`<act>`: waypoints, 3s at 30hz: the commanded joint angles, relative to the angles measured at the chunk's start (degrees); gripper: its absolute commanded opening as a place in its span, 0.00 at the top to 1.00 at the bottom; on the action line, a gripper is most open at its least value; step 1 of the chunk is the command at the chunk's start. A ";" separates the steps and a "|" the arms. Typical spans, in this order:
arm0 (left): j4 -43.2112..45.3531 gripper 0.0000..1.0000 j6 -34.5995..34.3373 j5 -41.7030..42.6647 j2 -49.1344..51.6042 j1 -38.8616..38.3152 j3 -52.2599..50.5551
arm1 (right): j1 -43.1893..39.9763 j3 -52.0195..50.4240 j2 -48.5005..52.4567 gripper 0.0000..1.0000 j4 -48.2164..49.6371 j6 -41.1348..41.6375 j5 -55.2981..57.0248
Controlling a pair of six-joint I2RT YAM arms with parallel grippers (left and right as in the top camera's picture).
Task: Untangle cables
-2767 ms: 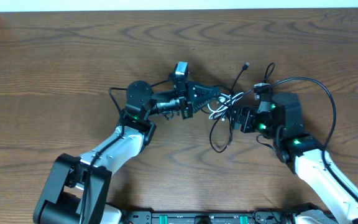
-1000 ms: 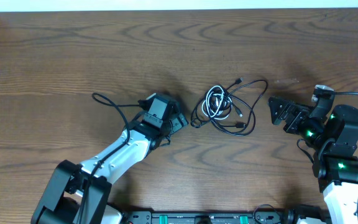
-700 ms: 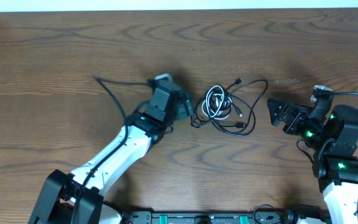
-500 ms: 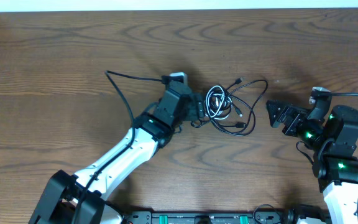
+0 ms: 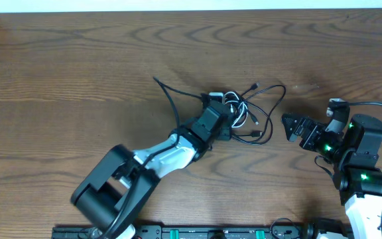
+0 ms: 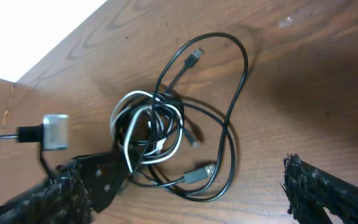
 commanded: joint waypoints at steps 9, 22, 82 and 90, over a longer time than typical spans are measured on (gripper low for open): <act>-0.94 0.92 4.72 7.87 -7.26 0.02 0.39 | -0.35 -0.07 -0.31 0.01 2.67 -7.61 -14.75; -8.81 0.92 5.95 10.73 -17.59 1.20 0.37 | -0.35 -0.07 0.63 0.01 2.89 5.11 -23.82; -10.43 0.40 5.92 10.67 -17.57 1.20 0.35 | 15.96 -0.07 18.88 0.99 30.97 19.89 -21.94; -10.43 0.33 5.77 10.69 -17.57 1.20 0.37 | 15.98 -0.07 9.53 0.98 25.05 11.06 -17.33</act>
